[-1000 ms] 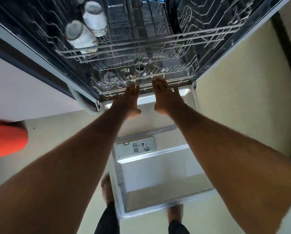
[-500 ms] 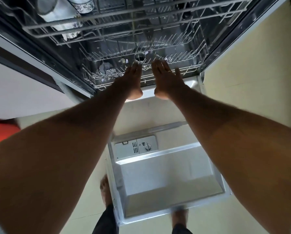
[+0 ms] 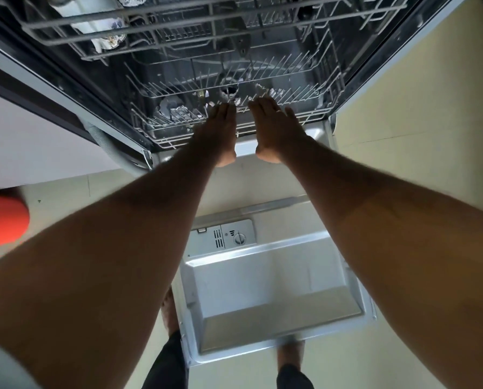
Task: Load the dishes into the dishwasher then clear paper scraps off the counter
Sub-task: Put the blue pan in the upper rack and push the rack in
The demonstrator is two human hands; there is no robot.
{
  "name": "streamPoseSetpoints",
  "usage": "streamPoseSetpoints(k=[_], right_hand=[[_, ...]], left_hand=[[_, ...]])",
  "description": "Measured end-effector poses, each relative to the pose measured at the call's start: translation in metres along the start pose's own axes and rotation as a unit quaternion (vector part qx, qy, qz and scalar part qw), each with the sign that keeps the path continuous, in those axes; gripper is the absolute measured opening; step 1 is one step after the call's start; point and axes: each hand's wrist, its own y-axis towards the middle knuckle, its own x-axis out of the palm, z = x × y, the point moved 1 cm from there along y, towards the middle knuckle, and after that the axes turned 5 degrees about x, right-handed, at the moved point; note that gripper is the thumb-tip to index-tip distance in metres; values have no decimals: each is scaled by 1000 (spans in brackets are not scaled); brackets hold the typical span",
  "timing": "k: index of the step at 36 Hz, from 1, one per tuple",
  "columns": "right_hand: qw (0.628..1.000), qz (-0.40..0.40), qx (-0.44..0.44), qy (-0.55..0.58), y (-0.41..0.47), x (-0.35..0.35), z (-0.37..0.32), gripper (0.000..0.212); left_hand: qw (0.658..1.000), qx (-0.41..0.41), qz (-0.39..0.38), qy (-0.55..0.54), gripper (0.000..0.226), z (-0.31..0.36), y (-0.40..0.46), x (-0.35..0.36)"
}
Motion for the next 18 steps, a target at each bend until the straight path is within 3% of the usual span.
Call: streamPoseSetpoints(k=[6,18], right_hand=[[999,-19,-6,-30,-34,11,1,99],[999,-3,-17,-46,-87,21,0,94]], left_hand=[[999,1,-34,16,117,14,-31,17],[999,-12,-15,44,105,49,-82,31]])
